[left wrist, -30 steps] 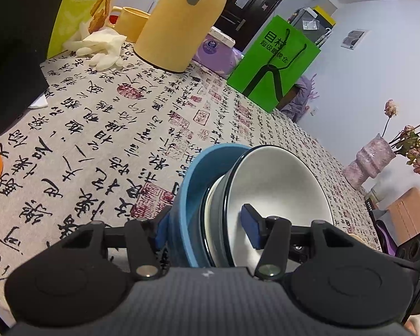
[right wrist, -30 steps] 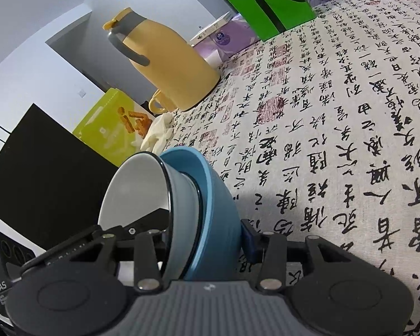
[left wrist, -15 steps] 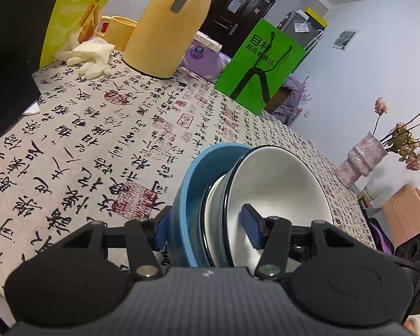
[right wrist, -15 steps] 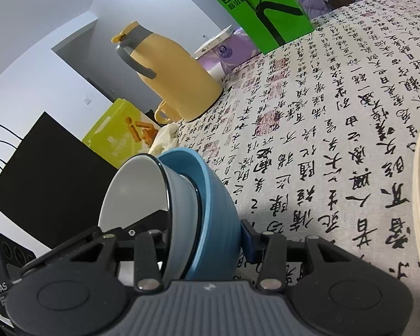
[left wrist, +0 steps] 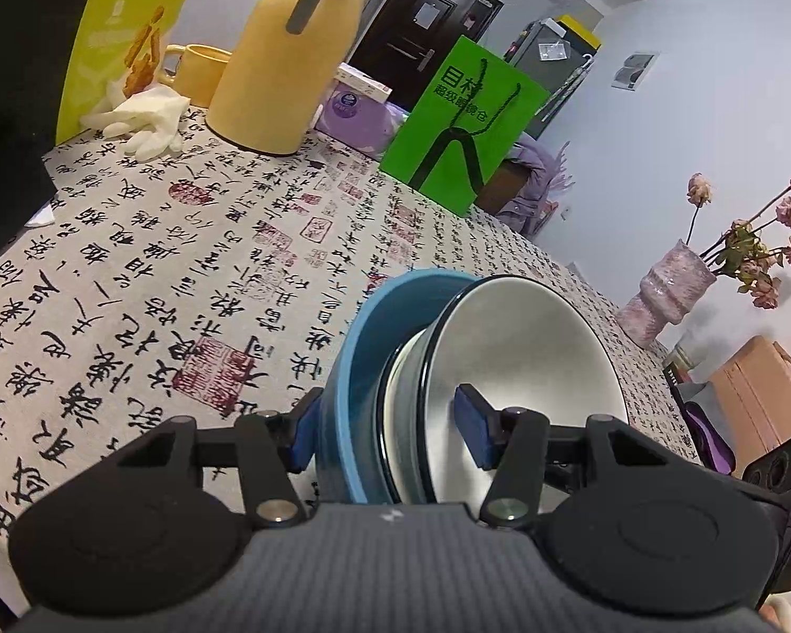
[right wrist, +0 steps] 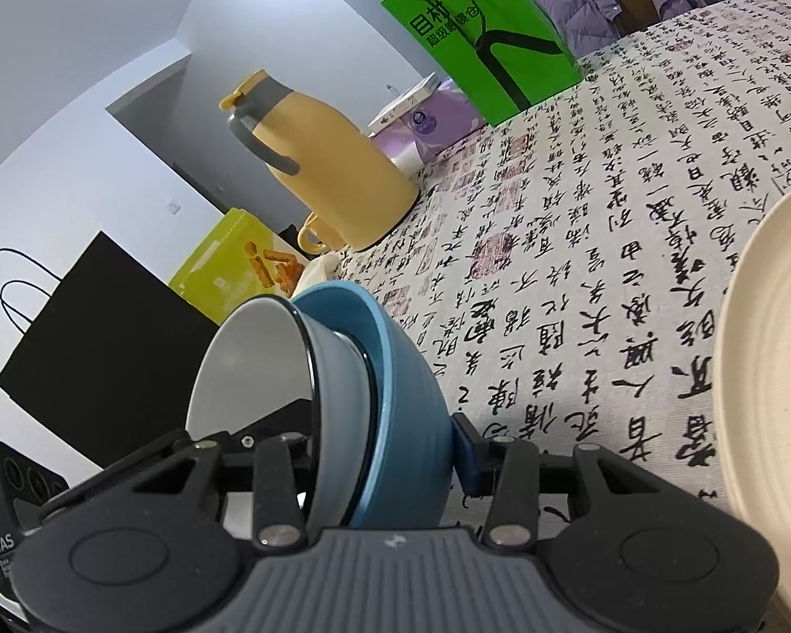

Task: Organize plates and bowls
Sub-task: 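Carry the held bowl stack toward the cream plate stack with both grippers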

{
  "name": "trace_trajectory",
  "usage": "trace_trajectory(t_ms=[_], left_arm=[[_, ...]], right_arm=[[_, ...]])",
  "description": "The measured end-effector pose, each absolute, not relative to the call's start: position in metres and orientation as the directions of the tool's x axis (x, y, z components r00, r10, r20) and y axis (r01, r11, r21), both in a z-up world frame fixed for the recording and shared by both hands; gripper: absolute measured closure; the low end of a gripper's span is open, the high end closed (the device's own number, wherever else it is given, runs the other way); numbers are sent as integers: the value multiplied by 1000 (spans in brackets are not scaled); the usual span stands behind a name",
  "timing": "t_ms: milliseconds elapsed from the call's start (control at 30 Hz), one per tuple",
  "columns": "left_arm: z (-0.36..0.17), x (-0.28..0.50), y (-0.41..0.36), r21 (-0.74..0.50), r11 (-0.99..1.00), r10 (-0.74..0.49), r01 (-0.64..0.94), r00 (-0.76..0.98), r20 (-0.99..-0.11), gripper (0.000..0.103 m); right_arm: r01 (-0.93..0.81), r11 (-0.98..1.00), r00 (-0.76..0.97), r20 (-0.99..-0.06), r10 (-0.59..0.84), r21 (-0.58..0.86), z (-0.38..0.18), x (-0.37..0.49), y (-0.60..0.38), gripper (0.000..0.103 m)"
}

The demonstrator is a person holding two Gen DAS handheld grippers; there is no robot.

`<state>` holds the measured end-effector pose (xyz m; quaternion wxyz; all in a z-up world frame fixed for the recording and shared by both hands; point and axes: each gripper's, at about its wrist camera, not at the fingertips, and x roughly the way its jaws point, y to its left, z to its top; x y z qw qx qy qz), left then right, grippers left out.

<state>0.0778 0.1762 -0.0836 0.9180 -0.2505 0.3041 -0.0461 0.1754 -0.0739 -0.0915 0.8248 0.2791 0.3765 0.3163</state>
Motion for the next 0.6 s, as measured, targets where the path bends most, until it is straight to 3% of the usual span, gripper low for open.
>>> trace_trajectory(t_ms=[600], left_arm=[[-72, 79, 136, -471, 881, -241, -47, 812, -532, 50]], right_arm=[[-299, 633, 546, -416, 727, 714, -85, 166, -116, 61]])
